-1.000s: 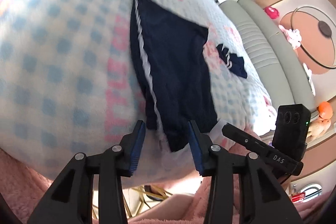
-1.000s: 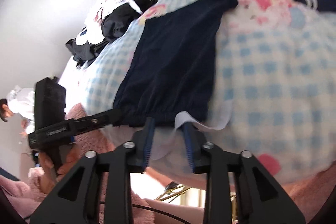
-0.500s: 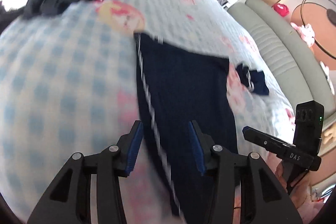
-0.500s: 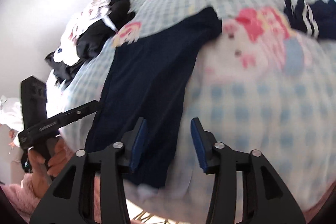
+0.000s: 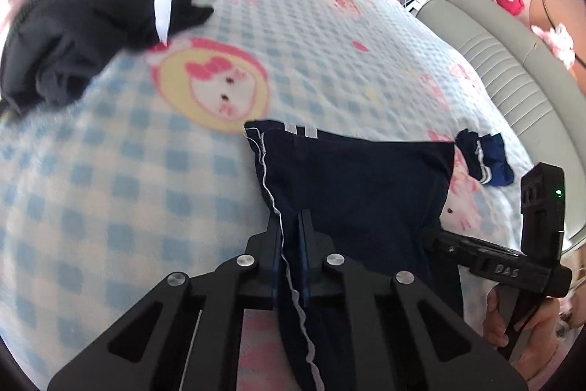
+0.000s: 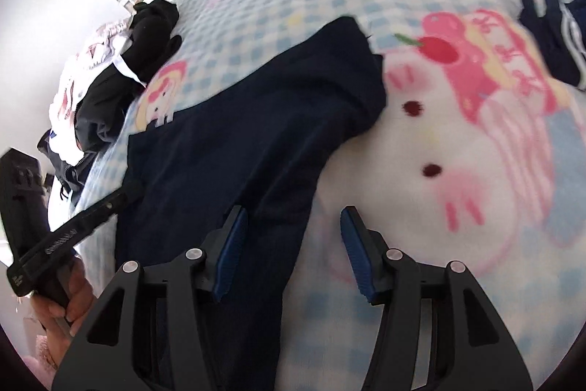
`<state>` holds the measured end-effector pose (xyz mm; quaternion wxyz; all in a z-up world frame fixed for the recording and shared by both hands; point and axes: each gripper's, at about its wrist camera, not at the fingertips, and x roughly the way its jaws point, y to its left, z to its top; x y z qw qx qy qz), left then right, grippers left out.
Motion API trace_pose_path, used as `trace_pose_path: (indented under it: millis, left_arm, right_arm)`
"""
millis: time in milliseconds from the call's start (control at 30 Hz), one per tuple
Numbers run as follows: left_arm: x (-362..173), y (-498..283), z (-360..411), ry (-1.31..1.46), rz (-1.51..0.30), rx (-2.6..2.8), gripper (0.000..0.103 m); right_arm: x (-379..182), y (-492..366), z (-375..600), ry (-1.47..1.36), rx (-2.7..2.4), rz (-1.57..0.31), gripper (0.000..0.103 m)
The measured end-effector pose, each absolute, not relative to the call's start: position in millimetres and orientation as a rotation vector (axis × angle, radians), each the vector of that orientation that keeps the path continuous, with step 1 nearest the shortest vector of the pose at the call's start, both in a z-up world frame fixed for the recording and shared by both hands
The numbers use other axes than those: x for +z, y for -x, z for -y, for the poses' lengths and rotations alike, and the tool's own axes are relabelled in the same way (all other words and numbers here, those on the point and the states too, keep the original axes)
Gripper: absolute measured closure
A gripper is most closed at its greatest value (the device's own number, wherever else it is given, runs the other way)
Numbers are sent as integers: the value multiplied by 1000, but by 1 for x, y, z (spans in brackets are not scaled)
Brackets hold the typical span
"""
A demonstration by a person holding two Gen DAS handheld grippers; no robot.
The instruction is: Fold clothes
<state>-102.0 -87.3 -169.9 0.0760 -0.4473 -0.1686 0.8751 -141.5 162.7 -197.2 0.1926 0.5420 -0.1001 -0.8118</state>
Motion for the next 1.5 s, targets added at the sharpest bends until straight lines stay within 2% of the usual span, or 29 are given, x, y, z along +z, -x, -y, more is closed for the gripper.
trace_pose_path:
  millis: [133, 267, 400, 500, 567, 633, 767, 900, 1067, 1167, 1200, 1367, 1467, 1500]
  left_arm:
    - [-166, 106, 89, 1326, 512, 2624, 95]
    - [-155, 112, 85, 1304, 422, 2659, 95]
    - [-157, 129, 88, 1329, 408, 2645, 94]
    - [-176, 139, 100, 1470, 527, 2578, 87]
    - [-172, 120, 108, 1429, 613, 2589, 83]
    - [-163, 92, 114, 1356, 683, 2611, 70]
    - [-149, 30, 105, 1287, 757, 2592, 70]
    - [-150, -14, 80, 1282, 708, 2552, 70]
    - [-167, -24, 80, 1435, 688, 2576, 70]
    - [-162, -38, 84, 1308, 956, 2466, 70]
    - [-160, -42, 79, 1286, 959, 2460, 68]
    - [-174, -42, 64, 1452, 711, 2588, 67]
    - [-176, -50, 84, 1398, 899, 2488, 66]
    - [-178, -51, 88, 1372, 952, 2394, 58]
  right_arm:
    - [-198, 147, -163, -1499, -2301, 283, 49]
    - [-187, 155, -171, -1450, -2385, 328, 49]
    - [-185, 167, -181, -1456, -2486, 325, 49]
    - [-198, 178, -192, -1540, -2481, 347, 50]
    - [-185, 169, -199, -1508, -2486, 389, 49]
    - [-165, 148, -202, -1441, -2472, 387, 47]
    - [-154, 105, -197, -1418, -2418, 351, 47]
    - [-161, 73, -189, -1472, -2400, 308, 47]
    - [-170, 33, -179, -1540, -2375, 254, 50]
    - [-175, 13, -174, -1570, -2357, 235, 46]
    - [-176, 11, -175, -1568, -2347, 244, 46]
    - [-180, 1, -176, -1557, -2297, 291, 45]
    - [-183, -5, -176, -1551, -2267, 318, 46]
    - [-180, -7, -179, -1519, -2267, 343, 45]
